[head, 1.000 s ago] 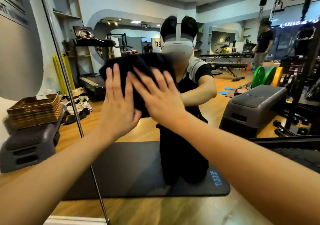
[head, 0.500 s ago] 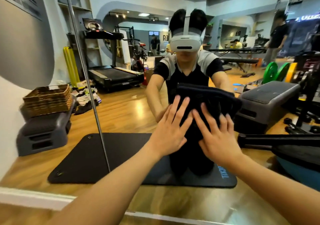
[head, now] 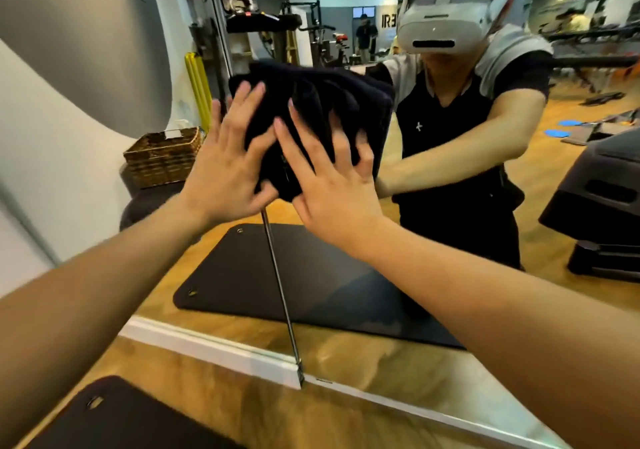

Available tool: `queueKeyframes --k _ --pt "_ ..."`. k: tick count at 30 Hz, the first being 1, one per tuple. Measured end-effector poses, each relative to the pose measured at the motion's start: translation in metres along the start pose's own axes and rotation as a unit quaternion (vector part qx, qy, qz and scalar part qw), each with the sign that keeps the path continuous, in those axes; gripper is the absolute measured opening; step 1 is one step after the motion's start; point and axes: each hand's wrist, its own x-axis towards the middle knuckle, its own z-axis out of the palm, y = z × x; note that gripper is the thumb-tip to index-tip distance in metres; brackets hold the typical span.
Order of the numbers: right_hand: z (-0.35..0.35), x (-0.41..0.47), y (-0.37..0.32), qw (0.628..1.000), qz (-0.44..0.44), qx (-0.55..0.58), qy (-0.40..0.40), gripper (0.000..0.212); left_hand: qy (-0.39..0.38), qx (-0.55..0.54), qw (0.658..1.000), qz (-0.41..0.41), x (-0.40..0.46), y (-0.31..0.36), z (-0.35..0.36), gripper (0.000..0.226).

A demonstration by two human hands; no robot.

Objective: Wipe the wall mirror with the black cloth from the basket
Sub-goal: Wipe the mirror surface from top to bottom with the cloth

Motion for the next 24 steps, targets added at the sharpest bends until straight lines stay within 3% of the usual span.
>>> queueKeyframes --k 7,12,17,24 --pt "0.023 -0.024 -0.016 0.999 -0.032 -0.007 -0.002 0.074 0.068 -0.089 0.992 -0.066 -0.034 0.023 0.036 0.065" --pt "0.054 -0.081 -0.04 0.996 -0.062 -0.008 -0.065 0.067 0.027 -0.09 0.991 -0.1 -0.1 0.049 0.068 0.082" --pt "0.076 -0.125 -0.052 0.992 -0.078 -0.037 -0.092 0.069 -0.001 -0.098 0.989 -0.108 -0.135 0.077 0.083 0.07" --pt "0.077 -0.159 -0.026 0.992 -0.094 -0.058 -0.061 0.06 -0.03 -0.127 0.981 -0.142 -0.14 0.121 0.091 0.076"
